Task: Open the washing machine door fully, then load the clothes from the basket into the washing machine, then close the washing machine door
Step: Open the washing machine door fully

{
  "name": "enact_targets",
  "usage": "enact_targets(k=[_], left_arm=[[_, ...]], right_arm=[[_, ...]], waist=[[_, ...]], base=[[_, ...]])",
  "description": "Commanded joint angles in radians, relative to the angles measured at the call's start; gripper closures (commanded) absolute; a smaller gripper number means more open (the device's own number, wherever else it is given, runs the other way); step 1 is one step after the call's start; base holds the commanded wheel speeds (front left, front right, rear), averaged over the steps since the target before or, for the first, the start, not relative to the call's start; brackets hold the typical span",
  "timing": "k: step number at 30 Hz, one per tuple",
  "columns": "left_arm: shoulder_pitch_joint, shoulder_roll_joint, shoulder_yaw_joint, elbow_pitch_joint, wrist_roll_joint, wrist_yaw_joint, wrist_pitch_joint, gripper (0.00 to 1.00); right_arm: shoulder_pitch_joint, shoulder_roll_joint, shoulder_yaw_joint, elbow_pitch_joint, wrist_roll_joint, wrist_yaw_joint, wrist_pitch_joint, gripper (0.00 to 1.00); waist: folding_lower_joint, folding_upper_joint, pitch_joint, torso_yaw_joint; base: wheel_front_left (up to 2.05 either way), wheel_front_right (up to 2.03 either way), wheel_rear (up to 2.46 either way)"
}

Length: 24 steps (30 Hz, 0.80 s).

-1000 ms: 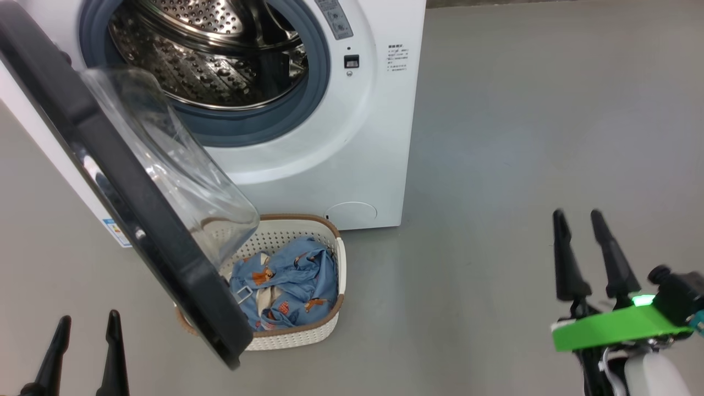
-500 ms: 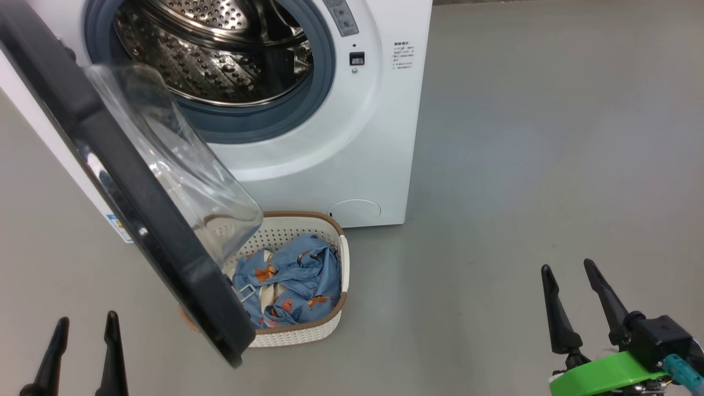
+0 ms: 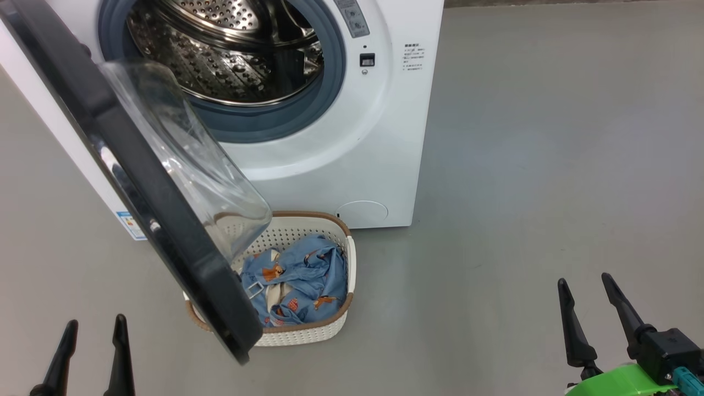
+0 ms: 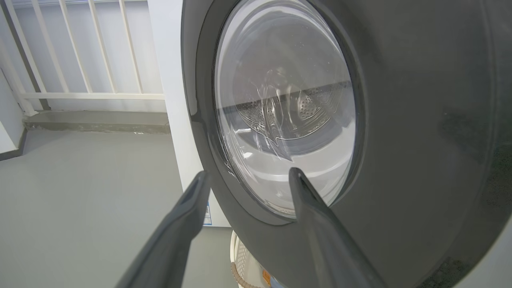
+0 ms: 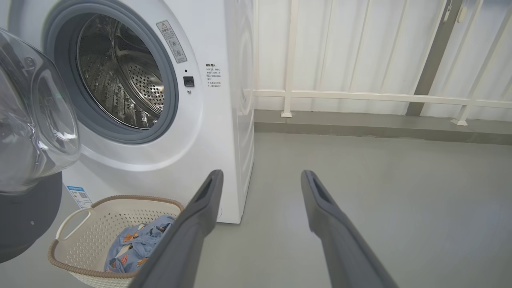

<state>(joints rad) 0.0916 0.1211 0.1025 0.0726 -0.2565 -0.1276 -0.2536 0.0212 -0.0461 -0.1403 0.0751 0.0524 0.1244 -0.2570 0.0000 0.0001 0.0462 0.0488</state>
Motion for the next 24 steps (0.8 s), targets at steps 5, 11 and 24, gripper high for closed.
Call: enact_targets(k=[5,11,24], left_arm=[[-0.032,0.02,0.025,-0.018,0.015,-0.003,-0.008,0.0],[-0.033,0.027,0.019,-0.018,0.011,-0.003,-0.008,0.0],[-0.031,0.03,0.008,-0.004,0.008,-0.003,-0.008,0.8]], right_arm=[[-0.001,-0.004,0.016,-0.015,-0.005,0.006,-0.005,0.0],[0.0,-0.004,0.009,-0.007,-0.002,0.006,-0.005,0.0],[-0.003,-0.004,0.012,0.013,0.001,0.006,-0.005,0.0]], waist=[[0.0,-0.0001,-0.002,0.001],[0.0,-0.0001,-0.001,-0.002],[0.0,-0.0001,-0.005,0.0]], base=[[0.0,0.0,0.0],[0.0,0.0,0.0],[0.0,0.0,0.0]])
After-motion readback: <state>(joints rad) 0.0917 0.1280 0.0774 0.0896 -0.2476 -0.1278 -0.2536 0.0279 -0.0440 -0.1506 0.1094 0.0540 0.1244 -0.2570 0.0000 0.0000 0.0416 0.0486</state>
